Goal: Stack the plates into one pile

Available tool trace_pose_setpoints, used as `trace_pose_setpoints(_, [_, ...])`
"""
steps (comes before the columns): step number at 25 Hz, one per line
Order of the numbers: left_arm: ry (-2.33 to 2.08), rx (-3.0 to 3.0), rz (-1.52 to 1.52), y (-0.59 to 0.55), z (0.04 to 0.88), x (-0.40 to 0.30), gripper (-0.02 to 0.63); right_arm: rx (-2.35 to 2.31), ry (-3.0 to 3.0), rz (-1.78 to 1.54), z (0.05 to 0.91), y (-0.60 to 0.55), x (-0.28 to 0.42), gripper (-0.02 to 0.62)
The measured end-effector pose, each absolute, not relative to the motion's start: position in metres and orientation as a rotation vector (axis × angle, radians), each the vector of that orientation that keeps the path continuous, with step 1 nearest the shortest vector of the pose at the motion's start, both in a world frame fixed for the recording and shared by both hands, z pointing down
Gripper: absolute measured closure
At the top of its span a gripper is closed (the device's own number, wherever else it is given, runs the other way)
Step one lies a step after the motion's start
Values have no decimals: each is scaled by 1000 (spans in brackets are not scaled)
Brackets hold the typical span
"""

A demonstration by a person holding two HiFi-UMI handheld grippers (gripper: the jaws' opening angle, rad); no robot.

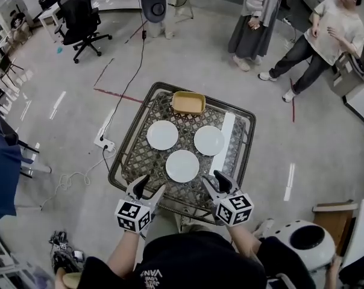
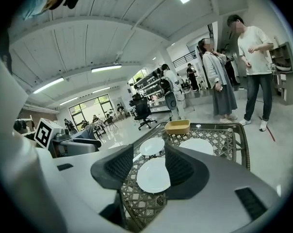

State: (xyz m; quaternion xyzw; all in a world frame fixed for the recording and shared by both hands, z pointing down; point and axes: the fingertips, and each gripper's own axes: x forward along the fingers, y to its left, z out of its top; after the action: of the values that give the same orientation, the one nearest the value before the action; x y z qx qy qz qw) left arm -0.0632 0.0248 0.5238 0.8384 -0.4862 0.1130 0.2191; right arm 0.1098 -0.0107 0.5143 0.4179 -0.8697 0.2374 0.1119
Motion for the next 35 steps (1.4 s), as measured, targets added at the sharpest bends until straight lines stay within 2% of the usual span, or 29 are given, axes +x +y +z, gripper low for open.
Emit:
trace_pose_setpoints(12, [-1076, 2235, 510, -22, 620, -63, 351, 1264, -2289, 776, 616, -39, 86, 405])
trace_pose_setpoints(20, [-929, 2152, 641, -46, 665, -67, 350, 1341, -2095, 947, 667, -50, 85, 413])
trace_pose_setpoints(35, [-652, 2025, 768, -65, 708, -36, 348, 1511, -1913, 1207, 710, -62, 90, 415])
